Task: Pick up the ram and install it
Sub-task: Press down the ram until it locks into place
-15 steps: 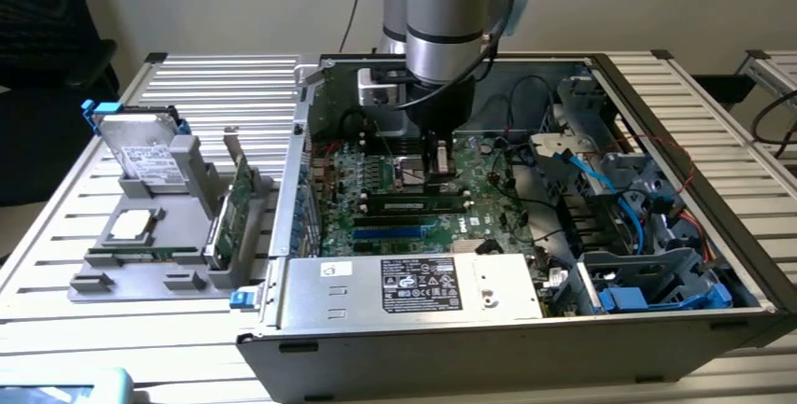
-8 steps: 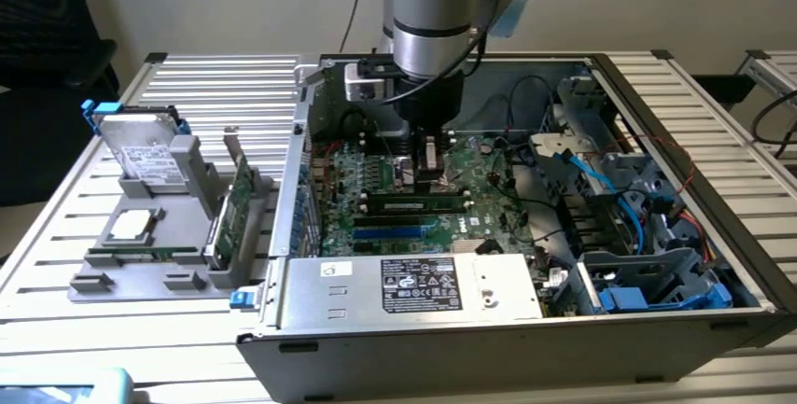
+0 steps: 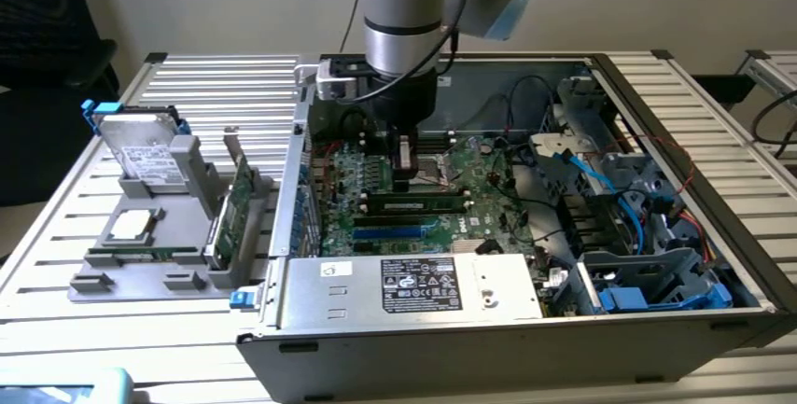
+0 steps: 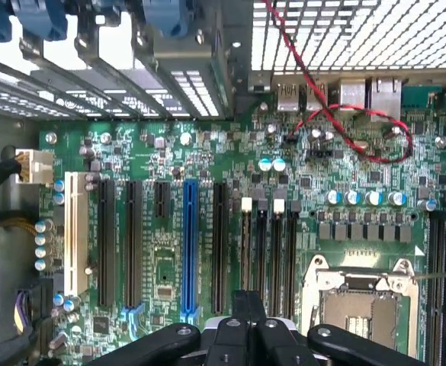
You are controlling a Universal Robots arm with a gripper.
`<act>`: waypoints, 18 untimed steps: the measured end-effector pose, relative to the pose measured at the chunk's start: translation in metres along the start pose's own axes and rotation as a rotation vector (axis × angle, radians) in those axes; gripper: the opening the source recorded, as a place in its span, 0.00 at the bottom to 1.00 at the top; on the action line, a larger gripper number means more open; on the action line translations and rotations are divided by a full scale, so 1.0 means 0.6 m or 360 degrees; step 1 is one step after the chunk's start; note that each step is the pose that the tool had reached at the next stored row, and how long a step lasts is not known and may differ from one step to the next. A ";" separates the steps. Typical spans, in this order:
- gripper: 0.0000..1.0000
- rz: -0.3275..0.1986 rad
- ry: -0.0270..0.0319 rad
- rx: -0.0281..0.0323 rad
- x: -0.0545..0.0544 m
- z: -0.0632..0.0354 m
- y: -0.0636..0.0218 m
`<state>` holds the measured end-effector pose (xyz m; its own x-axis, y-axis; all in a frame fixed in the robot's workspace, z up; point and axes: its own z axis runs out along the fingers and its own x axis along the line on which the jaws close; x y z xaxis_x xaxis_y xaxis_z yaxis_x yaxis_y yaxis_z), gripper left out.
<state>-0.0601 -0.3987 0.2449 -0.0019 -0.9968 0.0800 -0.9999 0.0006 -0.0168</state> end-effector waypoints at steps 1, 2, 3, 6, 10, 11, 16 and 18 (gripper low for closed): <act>0.11 0.0000 -0.00005 0.00003 0.000 0.000 0.002; 0.11 0.0000 -0.00018 0.00006 0.000 0.000 0.003; 0.11 0.0000 -0.00026 0.00008 0.000 0.000 0.005; 0.11 0.0000 -0.00029 0.00009 0.000 0.002 0.013; 0.11 0.0002 -0.00026 0.00008 0.000 0.007 0.014; 0.11 0.0002 -0.00026 0.00007 0.000 0.007 0.014; 0.11 0.0008 -0.00028 -0.00035 -0.001 0.008 0.016; 0.11 0.0012 -0.00028 -0.00072 -0.001 0.010 0.018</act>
<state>-0.0705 -0.3987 0.2389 -0.0093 -0.9969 0.0781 -0.9999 0.0083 -0.0128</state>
